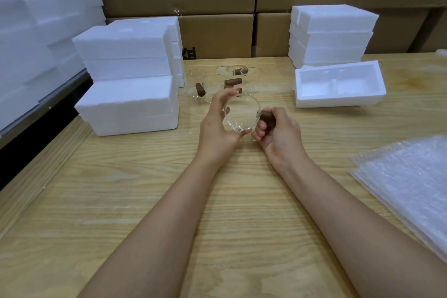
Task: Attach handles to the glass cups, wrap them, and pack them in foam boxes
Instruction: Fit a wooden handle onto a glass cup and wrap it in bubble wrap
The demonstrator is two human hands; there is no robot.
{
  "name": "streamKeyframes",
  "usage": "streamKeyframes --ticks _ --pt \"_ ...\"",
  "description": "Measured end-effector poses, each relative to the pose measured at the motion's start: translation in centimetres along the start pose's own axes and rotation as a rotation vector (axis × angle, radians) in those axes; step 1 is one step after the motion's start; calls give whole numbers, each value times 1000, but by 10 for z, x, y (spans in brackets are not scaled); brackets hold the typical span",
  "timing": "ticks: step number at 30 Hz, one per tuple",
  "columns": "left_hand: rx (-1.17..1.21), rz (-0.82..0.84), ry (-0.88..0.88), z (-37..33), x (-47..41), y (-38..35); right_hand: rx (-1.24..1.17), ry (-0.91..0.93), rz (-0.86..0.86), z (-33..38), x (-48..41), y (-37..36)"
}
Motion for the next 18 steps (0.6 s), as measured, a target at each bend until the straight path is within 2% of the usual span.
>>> streamKeyframes --ticks 11,18 --pt "-133 -2 -10 -3 0 1 -52 -91 -13 -3 -4 4" --pt "-121 3 48 -3 1 2 -42 -37 -38 0 -2 7"
Point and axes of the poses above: each hand's wrist, its own x-axis away from the middle knuckle, its own y-axis out of the back of the hand, z = x × y, the point moved 3 cm from there along -x, towards the middle knuckle, and after that the axes turned 3 degrees about -x, right-handed, at the moved point
